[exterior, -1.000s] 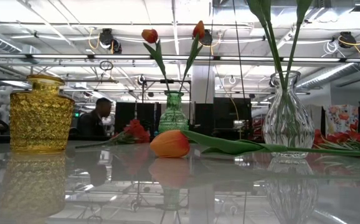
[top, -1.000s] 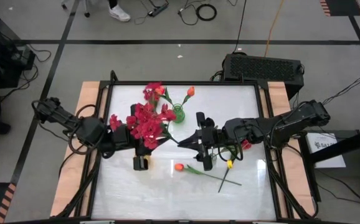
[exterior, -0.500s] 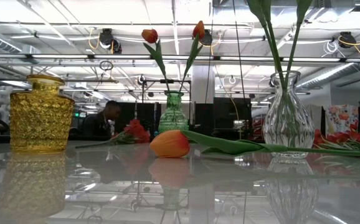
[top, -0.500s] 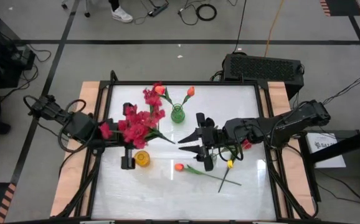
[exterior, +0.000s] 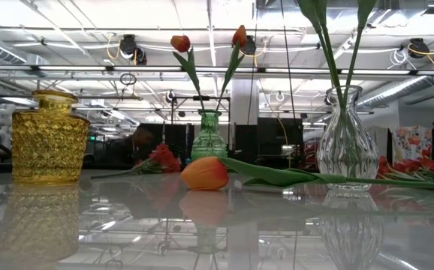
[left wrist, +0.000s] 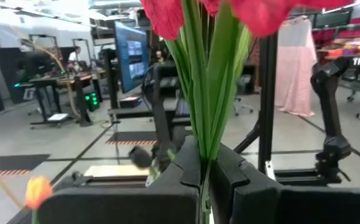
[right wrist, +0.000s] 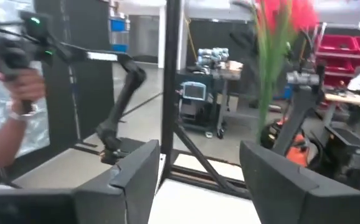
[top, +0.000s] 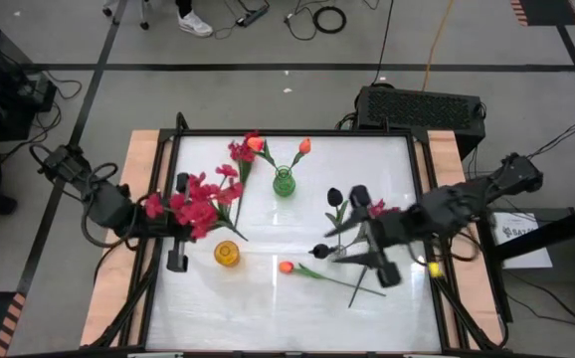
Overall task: Sort flowers into vase by color
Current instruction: Put the middle red flowers into the yellow vase
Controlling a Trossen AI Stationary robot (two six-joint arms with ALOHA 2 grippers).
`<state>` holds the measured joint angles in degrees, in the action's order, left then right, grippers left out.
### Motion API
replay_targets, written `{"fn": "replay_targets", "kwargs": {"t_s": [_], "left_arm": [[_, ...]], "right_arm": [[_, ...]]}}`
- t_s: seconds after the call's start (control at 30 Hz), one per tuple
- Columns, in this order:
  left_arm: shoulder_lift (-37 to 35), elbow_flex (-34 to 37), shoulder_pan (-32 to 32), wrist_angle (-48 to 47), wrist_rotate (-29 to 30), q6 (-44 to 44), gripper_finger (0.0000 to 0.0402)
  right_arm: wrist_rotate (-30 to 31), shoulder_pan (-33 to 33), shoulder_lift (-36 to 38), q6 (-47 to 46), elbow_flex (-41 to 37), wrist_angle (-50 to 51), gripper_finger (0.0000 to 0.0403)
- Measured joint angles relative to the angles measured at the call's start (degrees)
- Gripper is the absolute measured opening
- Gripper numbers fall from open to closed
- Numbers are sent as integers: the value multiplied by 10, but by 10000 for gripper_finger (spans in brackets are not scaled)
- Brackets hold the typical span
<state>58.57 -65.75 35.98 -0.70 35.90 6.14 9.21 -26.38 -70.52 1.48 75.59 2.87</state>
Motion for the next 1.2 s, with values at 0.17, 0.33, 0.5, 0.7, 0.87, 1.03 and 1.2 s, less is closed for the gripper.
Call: {"fn": "replay_targets", "kwargs": {"t_s": [0.17, 0.33, 0.5, 0.7, 0.87, 1.03, 1.2], "left_arm": [[-24, 82, 40, 34, 69, -13, 7], [-48, 164, 76, 119, 136, -14, 7], [-60, 220, 99, 155, 194, -29, 7], [-65, 265, 135, 168, 259, -52, 7], [-66, 309, 171, 166, 340, -115, 6], [-65, 348, 199, 165, 382, -182, 5], [-66, 365, 229, 167, 422, -193, 5]], "right_arm": [[77, -60, 30, 8, 0, 56, 212], [187, -117, 32, 3, 0, 132, 210], [259, -154, 18, -14, 0, 145, 210], [273, -173, -16, -28, 0, 132, 210], [273, -172, -35, -37, 0, 113, 210], [273, -172, -47, -52, 0, 97, 210], [272, -172, -57, -55, 0, 78, 210]]}}
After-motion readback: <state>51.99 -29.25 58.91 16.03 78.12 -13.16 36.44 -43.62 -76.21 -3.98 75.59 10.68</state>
